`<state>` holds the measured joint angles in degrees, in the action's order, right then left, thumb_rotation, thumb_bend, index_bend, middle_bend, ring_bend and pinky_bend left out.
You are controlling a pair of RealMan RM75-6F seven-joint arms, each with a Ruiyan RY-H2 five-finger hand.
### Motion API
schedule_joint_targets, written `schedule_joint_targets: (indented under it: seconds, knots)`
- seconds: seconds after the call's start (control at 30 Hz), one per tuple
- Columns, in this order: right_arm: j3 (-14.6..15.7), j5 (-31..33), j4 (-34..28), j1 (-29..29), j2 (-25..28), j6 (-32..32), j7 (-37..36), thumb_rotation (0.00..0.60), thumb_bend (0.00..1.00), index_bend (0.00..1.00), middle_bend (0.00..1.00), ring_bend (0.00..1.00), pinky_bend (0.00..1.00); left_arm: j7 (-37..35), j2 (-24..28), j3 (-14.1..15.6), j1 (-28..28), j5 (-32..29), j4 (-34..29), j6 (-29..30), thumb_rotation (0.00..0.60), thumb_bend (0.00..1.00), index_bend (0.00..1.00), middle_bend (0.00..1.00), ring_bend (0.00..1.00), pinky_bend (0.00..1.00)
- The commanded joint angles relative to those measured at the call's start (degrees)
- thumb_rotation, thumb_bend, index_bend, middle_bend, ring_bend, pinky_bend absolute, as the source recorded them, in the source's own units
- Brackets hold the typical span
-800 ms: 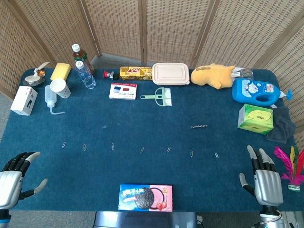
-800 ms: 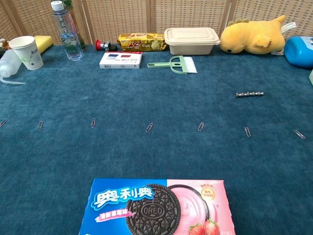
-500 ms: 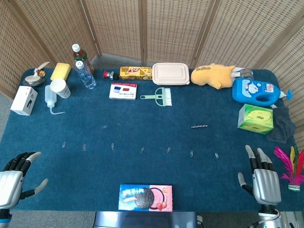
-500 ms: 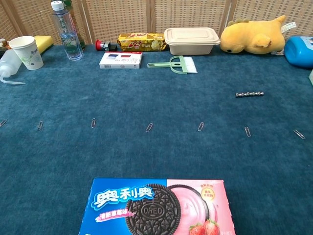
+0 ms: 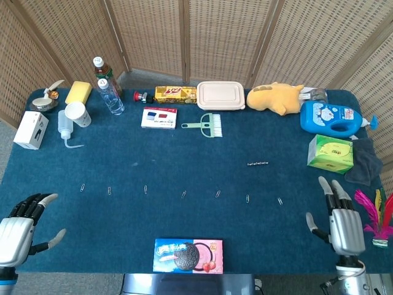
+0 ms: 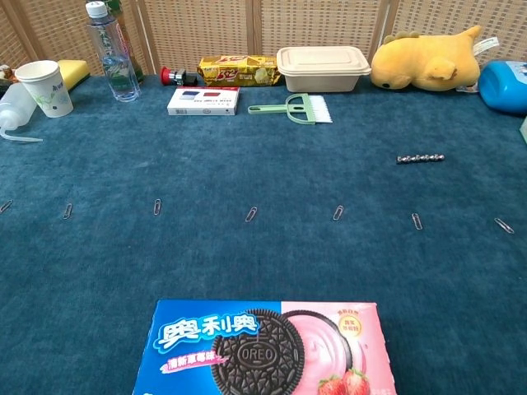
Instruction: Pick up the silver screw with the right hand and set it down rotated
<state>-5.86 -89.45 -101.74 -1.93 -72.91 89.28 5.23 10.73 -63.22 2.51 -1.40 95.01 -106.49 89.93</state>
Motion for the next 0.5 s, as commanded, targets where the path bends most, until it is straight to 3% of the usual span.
schedule_joint_targets:
  seconds: [0.03, 0.13, 0.3, 0.5]
  knots:
    - [-1.66, -0.50, -0.54, -2.31, 1.44, -2.13, -1.71, 0.600, 0.41, 0.00, 0.16, 0.09, 0.17, 0.10, 0.04, -0.08, 0.19, 0.12, -0.39, -0.16, 0.458, 0.39, 0.17, 0.20, 0.15, 0.19]
    - [-3.75, -0.28, -1.15, -6.27, 2.93, -6.57, -3.09, 0.600, 0.41, 0.00, 0.19, 0.16, 0.28, 0.29, 0.16, -0.33, 0.62, -0.18, -0.66, -0.75, 0.456, 0.39, 0.17, 0.20, 0.15, 0.19]
    - [-7.82, 1.37, -0.52, -13.33, 3.69, -13.90, -7.68, 0.600, 0.41, 0.08, 0.36, 0.40, 0.52, 1.40, -0.02, -0.69, 1.27, -0.57, -1.18, -1.66, 0.459, 0.39, 0.17, 0.20, 0.15, 0.19]
    - [-9.83, 5.31, 4.95, -21.10, 2.64, -23.95, -7.74, 0.600, 0.41, 0.25, 0.60, 0.67, 0.59, 2.50, -0.14, -0.84, 1.62, -1.45, -1.75, -2.43, 0.461, 0.39, 0.17, 0.20, 0.15, 0.19]
